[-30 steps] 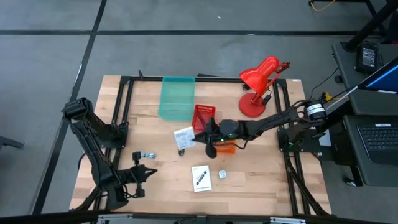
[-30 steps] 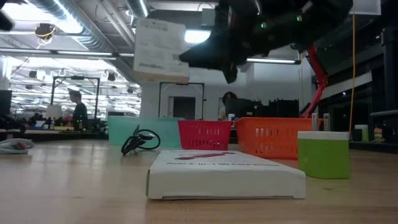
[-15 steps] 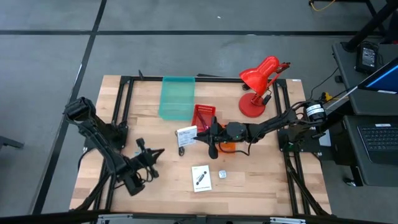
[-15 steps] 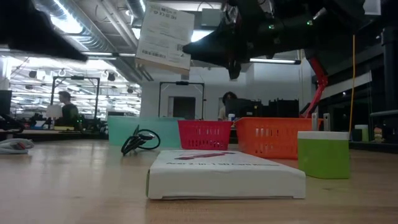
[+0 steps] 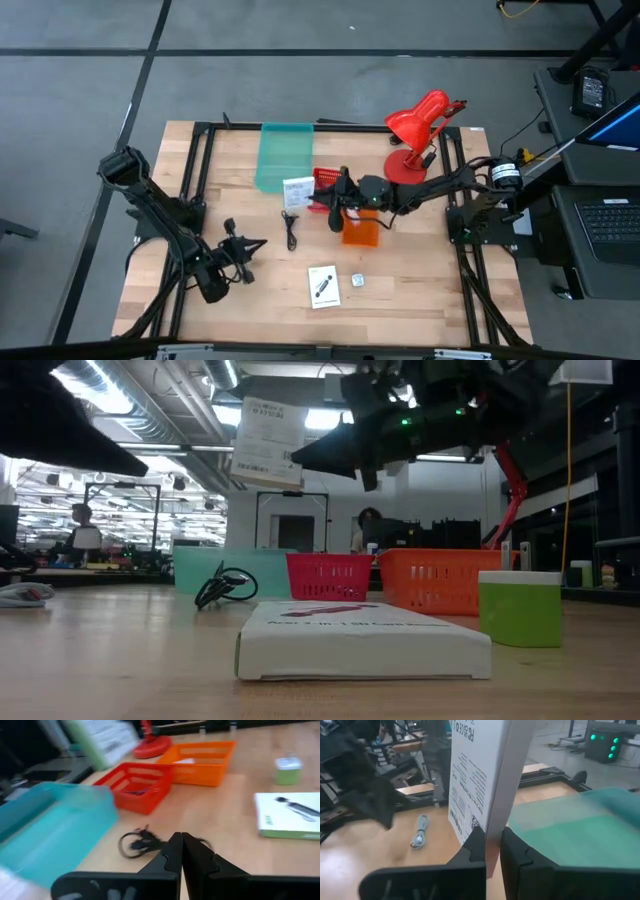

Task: Pick and place items into bin
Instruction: Put the left white card reader box into the blue bin

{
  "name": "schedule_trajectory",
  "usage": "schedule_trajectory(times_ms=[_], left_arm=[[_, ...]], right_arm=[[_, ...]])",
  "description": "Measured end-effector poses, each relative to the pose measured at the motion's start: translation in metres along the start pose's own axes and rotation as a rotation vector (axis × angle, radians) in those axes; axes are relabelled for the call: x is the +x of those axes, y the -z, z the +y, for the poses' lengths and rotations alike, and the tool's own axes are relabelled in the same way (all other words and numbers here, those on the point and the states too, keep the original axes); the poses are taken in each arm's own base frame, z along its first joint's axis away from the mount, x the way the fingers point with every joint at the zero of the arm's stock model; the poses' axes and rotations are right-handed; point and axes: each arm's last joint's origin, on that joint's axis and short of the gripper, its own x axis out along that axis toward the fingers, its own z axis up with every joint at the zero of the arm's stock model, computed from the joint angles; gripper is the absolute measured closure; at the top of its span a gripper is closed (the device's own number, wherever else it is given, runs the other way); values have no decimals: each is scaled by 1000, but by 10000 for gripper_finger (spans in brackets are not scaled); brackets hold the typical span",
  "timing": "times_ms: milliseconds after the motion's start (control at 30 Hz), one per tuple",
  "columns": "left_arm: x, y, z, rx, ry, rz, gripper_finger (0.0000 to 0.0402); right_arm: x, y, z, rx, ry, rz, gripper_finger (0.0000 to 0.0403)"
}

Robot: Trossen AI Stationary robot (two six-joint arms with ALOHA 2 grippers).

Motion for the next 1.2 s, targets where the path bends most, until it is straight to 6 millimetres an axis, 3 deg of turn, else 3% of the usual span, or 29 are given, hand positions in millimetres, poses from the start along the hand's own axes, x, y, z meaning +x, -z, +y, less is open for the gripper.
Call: schedule_trajectory(times_ms=[200, 367, 633, 800, 1000, 1200], left_arm=[[18, -7, -1, 29, 204, -16, 400], [33, -9, 15, -6, 476, -208, 400], [42, -1, 39, -48, 467, -292, 400], [50, -3, 45, -9, 449, -300, 400], [57, -5, 49, 4, 519, -301, 400], [61, -5, 52, 6, 560, -300, 400]], right_arm=[[13, -21, -34, -3, 64, 35, 393], [13, -27, -63, 63, 87, 43, 393], [20, -13, -81, 121, 119, 112, 393], [47, -6, -84, 124, 124, 141, 393], [89, -11, -105, 149, 181, 270, 393], [106, -25, -113, 183, 191, 287, 393]])
